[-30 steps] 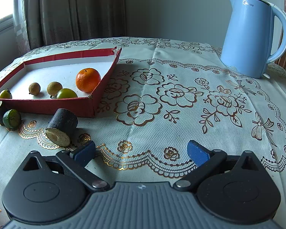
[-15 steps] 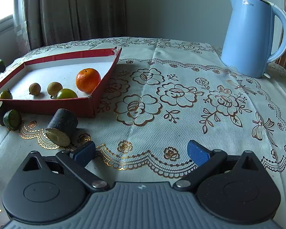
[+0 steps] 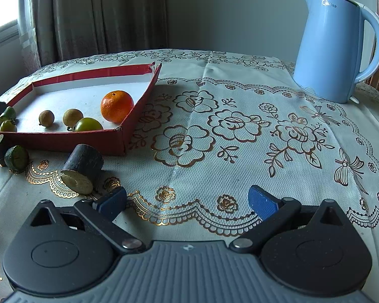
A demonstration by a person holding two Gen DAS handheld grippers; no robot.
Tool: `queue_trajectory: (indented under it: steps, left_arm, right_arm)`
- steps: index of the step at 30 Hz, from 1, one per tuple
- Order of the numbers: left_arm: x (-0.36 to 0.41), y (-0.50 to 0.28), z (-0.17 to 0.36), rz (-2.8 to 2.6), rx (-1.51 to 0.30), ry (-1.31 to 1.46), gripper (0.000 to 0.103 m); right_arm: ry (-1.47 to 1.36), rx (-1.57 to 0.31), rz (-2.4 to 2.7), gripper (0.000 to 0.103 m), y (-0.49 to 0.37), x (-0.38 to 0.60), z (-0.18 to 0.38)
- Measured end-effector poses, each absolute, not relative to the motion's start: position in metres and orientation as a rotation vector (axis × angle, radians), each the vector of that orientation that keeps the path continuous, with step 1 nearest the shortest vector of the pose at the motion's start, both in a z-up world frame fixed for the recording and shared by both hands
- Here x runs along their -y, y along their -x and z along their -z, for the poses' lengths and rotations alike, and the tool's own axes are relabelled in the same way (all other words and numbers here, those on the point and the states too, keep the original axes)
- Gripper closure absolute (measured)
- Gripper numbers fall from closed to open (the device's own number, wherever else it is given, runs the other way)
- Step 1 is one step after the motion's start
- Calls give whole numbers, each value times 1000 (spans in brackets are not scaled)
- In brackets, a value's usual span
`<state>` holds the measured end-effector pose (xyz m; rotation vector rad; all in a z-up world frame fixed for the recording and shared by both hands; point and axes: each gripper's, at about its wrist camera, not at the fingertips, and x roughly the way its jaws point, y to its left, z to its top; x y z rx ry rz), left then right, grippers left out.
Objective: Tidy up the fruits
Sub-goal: 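Carry the cucumber piece into the red box and open the left gripper, then close the right gripper on the dark-skinned cut vegetable piece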
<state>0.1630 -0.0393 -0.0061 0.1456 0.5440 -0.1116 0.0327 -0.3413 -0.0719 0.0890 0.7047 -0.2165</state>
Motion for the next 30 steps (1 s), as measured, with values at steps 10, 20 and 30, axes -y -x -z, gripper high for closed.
queue_trajectory:
  steps: [10, 20, 30]
  left_arm:
    - [-53, -77, 10, -11, -405, -58, 0]
    - [-114, -87, 44, -145, -488, 87, 0]
    - [-127, -92, 49, -129, -525, 169, 0]
  right_arm:
    - [-109, -525, 141, 0, -11, 329, 54]
    - [81, -541, 64, 0, -32, 257, 53]
    - [23, -669, 104, 38, -60, 266, 67]
